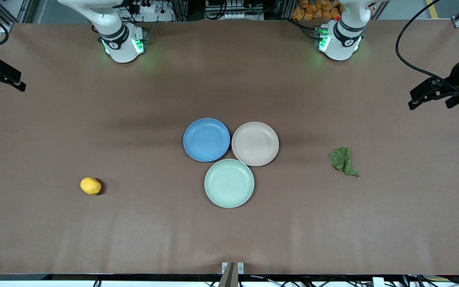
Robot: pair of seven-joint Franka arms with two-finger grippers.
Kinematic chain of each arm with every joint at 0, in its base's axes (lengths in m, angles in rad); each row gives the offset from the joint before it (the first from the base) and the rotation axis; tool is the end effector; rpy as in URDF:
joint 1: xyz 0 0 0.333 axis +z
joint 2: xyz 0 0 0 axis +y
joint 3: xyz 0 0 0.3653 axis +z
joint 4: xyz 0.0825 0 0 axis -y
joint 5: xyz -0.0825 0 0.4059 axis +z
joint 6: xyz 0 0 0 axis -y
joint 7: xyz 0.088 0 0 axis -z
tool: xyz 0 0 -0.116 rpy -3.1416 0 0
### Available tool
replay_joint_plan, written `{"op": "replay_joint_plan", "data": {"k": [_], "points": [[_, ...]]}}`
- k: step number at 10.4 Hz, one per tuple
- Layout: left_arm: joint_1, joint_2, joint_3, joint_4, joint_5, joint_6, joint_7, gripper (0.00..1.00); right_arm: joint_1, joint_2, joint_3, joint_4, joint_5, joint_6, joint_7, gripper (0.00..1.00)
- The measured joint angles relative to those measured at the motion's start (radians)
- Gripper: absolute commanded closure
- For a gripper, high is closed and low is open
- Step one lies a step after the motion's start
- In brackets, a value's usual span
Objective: Place lemon and lettuce in plates
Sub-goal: 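Move the left gripper down toward the green lettuce leaf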
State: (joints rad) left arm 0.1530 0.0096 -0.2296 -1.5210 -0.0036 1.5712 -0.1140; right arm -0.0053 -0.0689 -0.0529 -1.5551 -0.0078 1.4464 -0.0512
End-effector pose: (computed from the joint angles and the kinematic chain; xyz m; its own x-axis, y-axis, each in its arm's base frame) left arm 0.5791 -0.0441 0.6841 0.9985 0.0376 0.0399 0.0372 -0.9993 0.0104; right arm 0.5369 -0.0335 0.7002 0.9992 -0.0077 -0.0400 -0.0076 -1.0000 0.0021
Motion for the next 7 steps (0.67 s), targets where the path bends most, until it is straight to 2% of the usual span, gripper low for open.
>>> {"op": "replay_joint_plan", "data": {"k": [4,7], "points": [[0.006,0.002,0.001,-0.001,0.000,-0.002,0.019,0.00,0.000,0.009,0.000,0.000,0.000,0.002,0.000,0.00],[0.008,0.030,0.002,-0.045,0.000,-0.004,0.028,0.00,0.000,0.015,0.000,0.000,0.000,0.015,0.000,0.00]]}}
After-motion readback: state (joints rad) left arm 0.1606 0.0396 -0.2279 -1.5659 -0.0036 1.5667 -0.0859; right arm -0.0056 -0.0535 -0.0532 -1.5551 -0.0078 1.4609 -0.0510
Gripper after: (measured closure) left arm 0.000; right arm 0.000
